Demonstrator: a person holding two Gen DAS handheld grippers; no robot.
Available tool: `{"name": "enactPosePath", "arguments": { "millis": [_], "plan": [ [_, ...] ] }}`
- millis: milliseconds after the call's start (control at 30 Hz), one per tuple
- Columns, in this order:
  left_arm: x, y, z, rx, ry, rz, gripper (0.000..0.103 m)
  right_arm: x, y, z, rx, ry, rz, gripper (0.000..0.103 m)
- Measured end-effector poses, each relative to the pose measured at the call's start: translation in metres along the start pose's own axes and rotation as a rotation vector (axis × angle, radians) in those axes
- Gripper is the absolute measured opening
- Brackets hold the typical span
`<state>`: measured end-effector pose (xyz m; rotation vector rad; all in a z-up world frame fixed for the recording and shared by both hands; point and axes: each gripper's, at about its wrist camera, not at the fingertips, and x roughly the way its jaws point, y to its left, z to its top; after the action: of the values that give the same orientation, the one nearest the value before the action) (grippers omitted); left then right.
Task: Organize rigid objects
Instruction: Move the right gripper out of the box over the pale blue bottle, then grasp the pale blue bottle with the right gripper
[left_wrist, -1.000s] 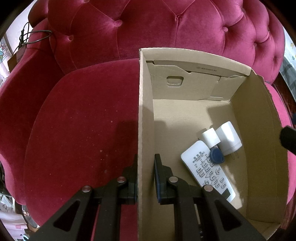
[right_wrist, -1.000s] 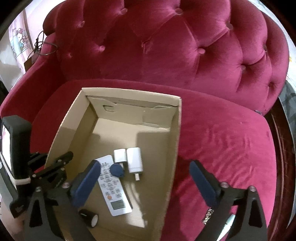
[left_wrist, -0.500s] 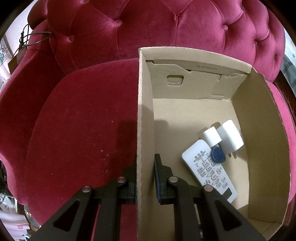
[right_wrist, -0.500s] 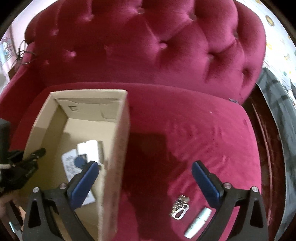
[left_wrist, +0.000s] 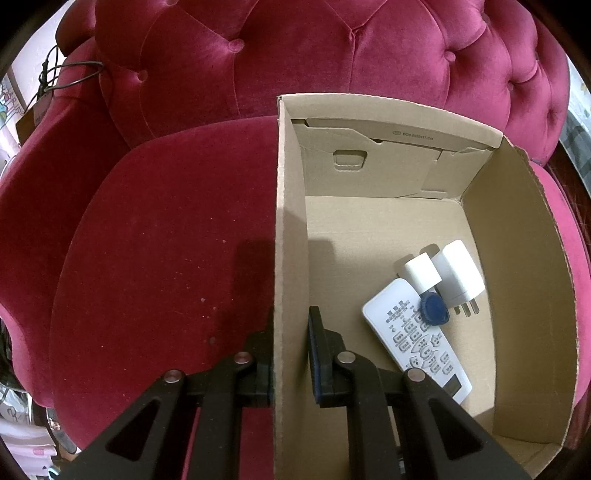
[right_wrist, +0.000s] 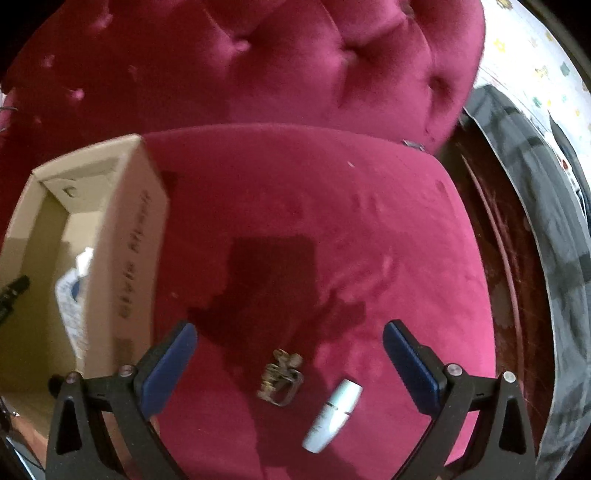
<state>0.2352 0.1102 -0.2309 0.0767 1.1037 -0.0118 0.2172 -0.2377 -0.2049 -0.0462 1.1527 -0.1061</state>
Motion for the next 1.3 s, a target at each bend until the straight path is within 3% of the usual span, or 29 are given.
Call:
{"name": "enactPosePath", "arguments": {
  "millis": [367, 867, 933, 1067, 1300],
  "plan": [
    [0.000, 0.000, 0.000, 0.003, -0.001, 0.004, 0.014, 0.035, -0.042, -0.039, 0.049, 0.120, -0.052, 0.103],
    [-0.001, -0.003, 0.000, 0.007, -0.001, 0.009, 0.014, 0.083, -0.063, -0.074, 0.107, 0.244, -0.008, 0.100],
    [0.000, -0.003, 0.000, 0.009, -0.001, 0.012, 0.014, 0.086, -0.063, -0.078, 0.100, 0.257, -0.008, 0.091],
    [0.000, -0.004, 0.000, 0.009, -0.001, 0.012, 0.014, 0.096, -0.060, -0.083, 0.089, 0.287, -0.008, 0.086],
    [0.000, -0.004, 0.000, 0.009, -0.001, 0.013, 0.014, 0.096, -0.054, -0.086, 0.074, 0.279, 0.053, 0.049]
  ]
}}
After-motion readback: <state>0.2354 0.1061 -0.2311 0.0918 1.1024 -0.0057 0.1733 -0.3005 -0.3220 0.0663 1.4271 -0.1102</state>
